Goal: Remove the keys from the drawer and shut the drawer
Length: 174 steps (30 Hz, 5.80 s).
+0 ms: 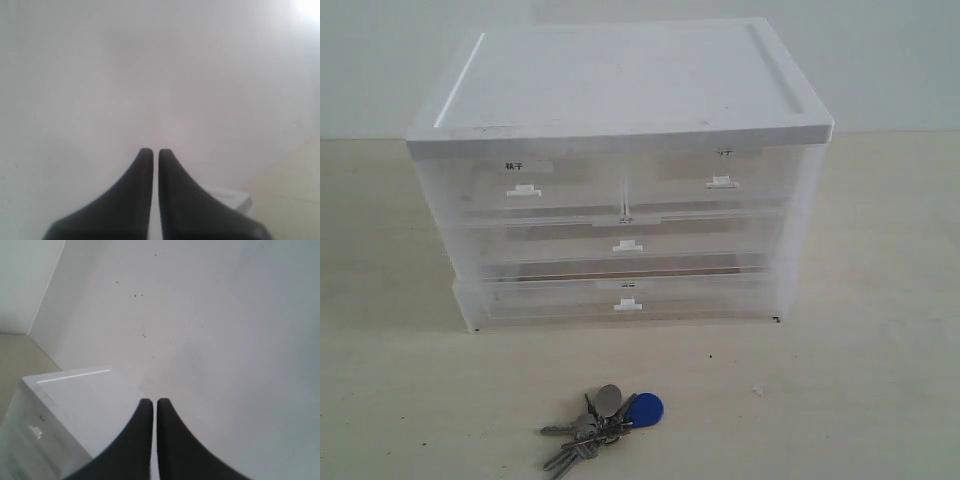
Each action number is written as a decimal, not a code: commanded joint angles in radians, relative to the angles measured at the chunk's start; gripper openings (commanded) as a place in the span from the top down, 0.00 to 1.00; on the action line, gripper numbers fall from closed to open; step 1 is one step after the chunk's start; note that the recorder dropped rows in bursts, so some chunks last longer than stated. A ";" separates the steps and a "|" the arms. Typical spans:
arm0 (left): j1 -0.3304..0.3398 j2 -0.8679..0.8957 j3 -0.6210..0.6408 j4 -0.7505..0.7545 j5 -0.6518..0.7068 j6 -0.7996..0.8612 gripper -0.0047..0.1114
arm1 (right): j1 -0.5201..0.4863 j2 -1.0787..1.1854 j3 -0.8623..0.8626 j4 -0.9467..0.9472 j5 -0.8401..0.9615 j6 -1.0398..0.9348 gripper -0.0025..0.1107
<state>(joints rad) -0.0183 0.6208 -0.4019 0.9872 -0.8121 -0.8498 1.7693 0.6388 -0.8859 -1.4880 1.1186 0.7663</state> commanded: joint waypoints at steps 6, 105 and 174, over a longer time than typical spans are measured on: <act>-0.003 -0.100 0.071 -0.211 0.027 0.190 0.92 | 0.127 -0.016 0.086 -0.162 0.102 0.038 0.98; -0.003 -0.100 0.078 -0.213 0.055 0.132 0.92 | -1.797 -0.639 0.886 0.872 -1.463 0.256 0.98; -0.003 -0.100 0.078 -0.213 0.054 0.132 0.92 | -1.797 -0.639 0.886 1.614 -0.756 -0.949 0.98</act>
<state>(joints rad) -0.0198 0.5173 -0.3294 0.7763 -0.7622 -0.7123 -0.0223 0.0056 0.0005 0.1287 0.3603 -0.1766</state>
